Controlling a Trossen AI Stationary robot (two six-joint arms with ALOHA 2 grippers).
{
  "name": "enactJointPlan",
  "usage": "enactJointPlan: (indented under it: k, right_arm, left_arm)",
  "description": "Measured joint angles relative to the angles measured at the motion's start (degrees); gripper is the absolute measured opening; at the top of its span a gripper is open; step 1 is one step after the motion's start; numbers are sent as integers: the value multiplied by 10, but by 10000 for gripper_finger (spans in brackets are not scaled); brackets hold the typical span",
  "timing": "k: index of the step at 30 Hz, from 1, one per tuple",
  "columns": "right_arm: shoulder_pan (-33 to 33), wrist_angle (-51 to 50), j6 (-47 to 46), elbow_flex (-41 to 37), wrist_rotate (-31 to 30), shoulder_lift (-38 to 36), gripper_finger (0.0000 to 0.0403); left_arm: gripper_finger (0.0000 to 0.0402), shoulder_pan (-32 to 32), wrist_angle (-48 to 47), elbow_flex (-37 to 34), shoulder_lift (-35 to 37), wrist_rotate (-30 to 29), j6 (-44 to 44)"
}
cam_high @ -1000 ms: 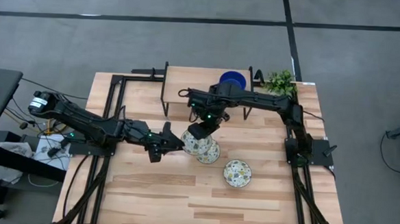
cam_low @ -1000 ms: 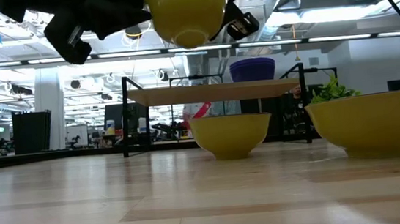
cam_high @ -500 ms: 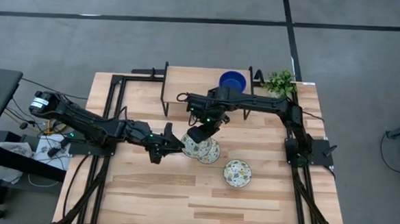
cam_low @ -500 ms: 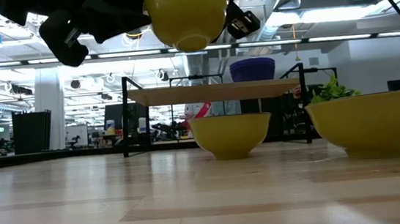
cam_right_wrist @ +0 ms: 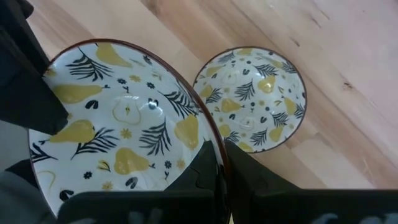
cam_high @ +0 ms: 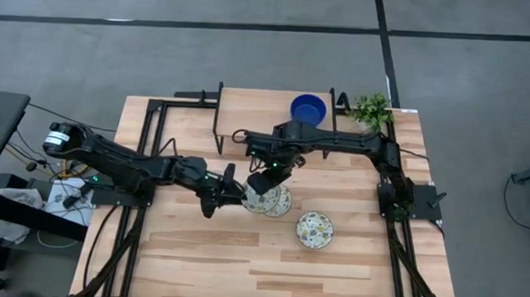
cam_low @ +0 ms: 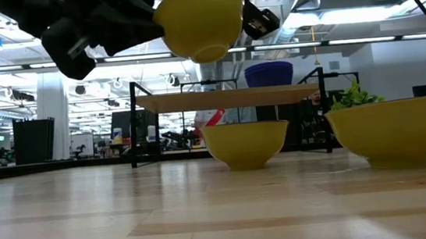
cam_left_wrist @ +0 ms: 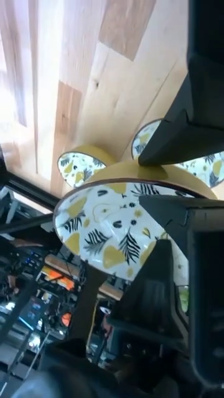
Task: Pick & Place Mini bowls
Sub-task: Put the top white patterned bowl on the shelf
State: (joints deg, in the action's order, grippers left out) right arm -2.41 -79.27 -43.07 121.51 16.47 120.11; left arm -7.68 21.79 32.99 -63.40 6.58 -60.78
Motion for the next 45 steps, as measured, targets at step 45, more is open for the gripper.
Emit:
enactJointPlan:
  k: [45]
  right_arm:
    - [-19, 31, 0, 27, 50, 27, 97]
  left_arm:
    - [9, 3, -17, 0, -26, 12, 26]
